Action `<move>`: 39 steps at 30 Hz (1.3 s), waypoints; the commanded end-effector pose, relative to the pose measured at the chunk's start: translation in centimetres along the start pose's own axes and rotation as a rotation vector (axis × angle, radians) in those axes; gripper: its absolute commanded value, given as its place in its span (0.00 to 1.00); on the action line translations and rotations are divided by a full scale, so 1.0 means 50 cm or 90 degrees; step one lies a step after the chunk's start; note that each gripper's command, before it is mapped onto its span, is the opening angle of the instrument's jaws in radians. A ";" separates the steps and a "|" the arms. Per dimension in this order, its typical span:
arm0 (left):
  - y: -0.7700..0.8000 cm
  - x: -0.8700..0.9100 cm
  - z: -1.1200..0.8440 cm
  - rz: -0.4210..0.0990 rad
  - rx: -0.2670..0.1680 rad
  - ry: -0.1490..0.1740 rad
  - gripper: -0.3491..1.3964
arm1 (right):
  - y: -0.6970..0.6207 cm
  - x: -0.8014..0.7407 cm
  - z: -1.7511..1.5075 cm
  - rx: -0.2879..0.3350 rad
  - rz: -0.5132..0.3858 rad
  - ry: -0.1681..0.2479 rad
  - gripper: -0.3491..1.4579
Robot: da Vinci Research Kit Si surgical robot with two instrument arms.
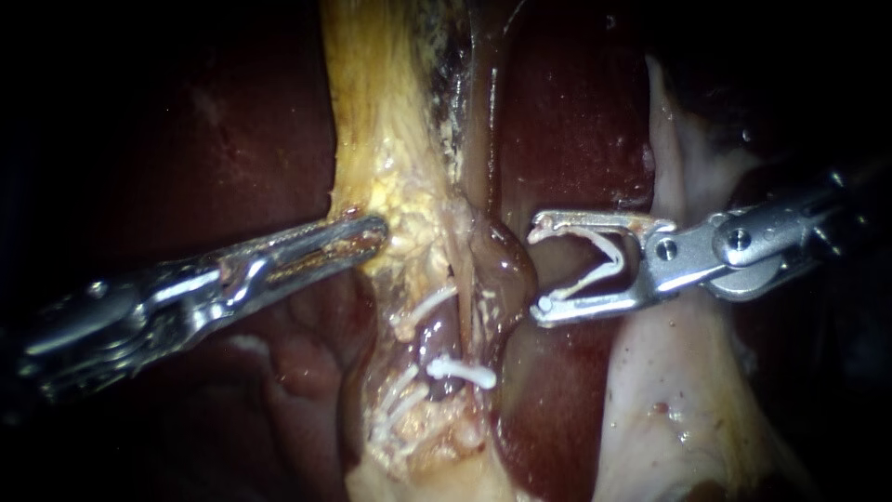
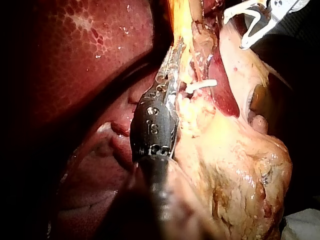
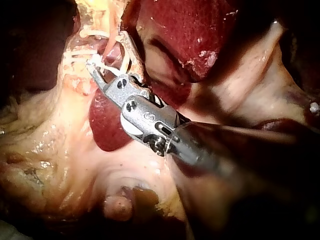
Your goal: Clipping second clip right tube
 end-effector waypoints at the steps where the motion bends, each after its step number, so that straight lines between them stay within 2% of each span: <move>1: -0.0001 -0.0003 -0.0005 -0.001 0.001 0.001 0.00 | -0.0003 -0.0003 0.0003 0.004 -0.005 0.001 0.52; 4: -0.0004 -0.0026 -0.0035 -0.004 0.005 0.007 0.00 | -0.0024 -0.0027 0.0034 0.019 0.039 0.003 0.52; 8: -0.0014 -0.0052 -0.0077 -0.009 0.006 -0.008 0.00 | -0.0050 -0.0077 0.0098 0.043 0.118 -0.009 0.52; 12: -0.0038 -0.0074 -0.0123 -0.016 0.008 -0.021 0.00 | -0.0072 -0.0137 0.0162 0.063 0.178 -0.022 0.52; 17: -0.0075 -0.0091 -0.0163 -0.023 0.015 -0.032 0.00 | -0.0073 -0.0198 0.0228 0.072 0.207 -0.037 0.52; 20: -0.0095 -0.0093 -0.0177 -0.022 0.016 -0.037 0.00 | -0.0065 -0.0218 0.0256 0.068 0.220 -0.040 0.52; 25: -0.0112 -0.0091 -0.0181 -0.019 0.013 -0.041 0.00 | -0.0055 -0.0216 0.0293 0.064 0.232 -0.042 0.52; 29: -0.0112 -0.0090 -0.0181 -0.019 0.013 -0.041 0.00 | -0.0057 -0.0202 0.0308 0.071 0.252 -0.025 0.51; 32: -0.0112 -0.0089 -0.0180 -0.019 0.013 -0.041 0.00 | -0.0058 -0.0196 0.0308 0.079 0.254 -0.023 0.47; 34: -0.0112 -0.0089 -0.0180 -0.019 0.013 -0.041 0.00 | -0.0058 -0.0191 0.0299 0.087 0.259 -0.022 0.33; 35: -0.0112 -0.0089 -0.0180 -0.019 0.013 -0.041 0.00 | -0.0059 -0.0189 0.0293 0.082 0.267 -0.022 0.22; 36: -0.0112 -0.0089 -0.0180 -0.019 0.013 -0.041 0.00 | -0.0059 -0.0184 0.0284 0.070 0.283 -0.021 0.07; 37: -0.0112 -0.0089 -0.0180 -0.019 0.013 -0.041 0.00 | -0.0057 -0.0180 0.0279 0.063 0.296 -0.023 0.00; 39: -0.0112 -0.0088 -0.0180 -0.019 0.013 -0.041 0.00 | -0.0050 -0.0170 0.0266 0.037 0.300 -0.023 0.00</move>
